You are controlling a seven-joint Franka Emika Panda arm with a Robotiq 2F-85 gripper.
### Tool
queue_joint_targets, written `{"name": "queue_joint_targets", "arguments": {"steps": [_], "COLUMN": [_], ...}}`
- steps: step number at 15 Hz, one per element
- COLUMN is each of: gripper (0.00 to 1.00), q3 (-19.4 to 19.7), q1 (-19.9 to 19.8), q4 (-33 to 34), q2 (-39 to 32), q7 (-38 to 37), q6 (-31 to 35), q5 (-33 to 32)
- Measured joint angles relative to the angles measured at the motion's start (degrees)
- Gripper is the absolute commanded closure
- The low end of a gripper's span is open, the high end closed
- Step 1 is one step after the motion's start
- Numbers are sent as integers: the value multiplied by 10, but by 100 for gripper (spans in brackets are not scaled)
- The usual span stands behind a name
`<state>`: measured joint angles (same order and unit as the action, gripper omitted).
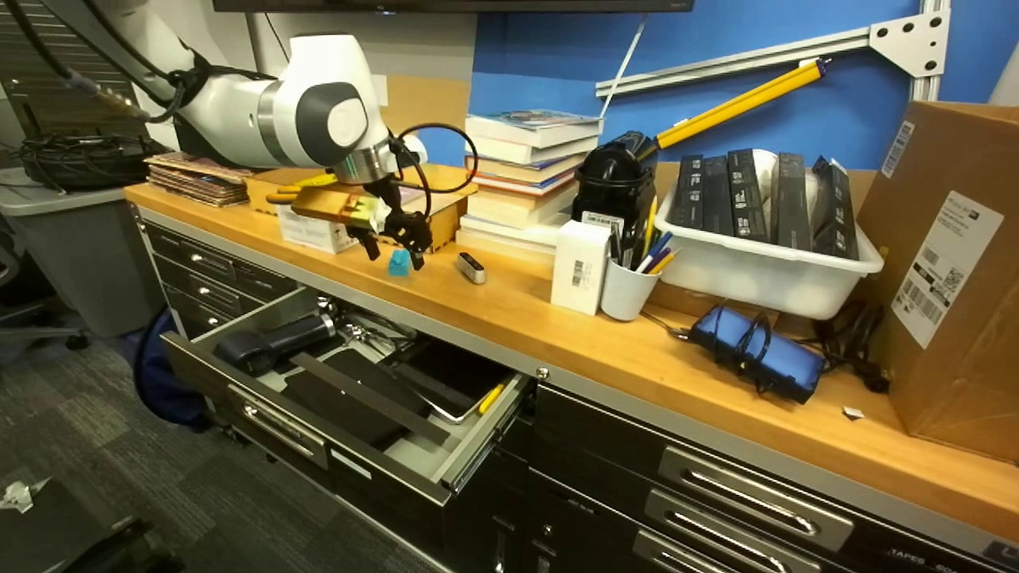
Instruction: Pick up the blue object from the base top and put it in the open drawer and close it
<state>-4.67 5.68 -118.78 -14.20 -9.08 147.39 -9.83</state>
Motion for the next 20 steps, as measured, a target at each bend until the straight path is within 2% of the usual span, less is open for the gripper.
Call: {"name": "queue_joint_targets", "arguments": {"steps": [1,2,3,6,11,12,16,20], "gripper": [0,25,26,51,88,84,85,86], "q3": [-1,-2,-2,-3,5,7,20,26], "q1": [0,0,0,1,2,2,1,-10], "q4": [4,9,13,21,22,22,-11,-113], "q2": [-6,-12,-17,-28,-35,-33,-3,91], "q7": [2,5,7,8,8,8,9,14], "q6": [4,6,8,17,28,27,9,-43], "q5": [9,19,27,36,36,36,33,34]}}
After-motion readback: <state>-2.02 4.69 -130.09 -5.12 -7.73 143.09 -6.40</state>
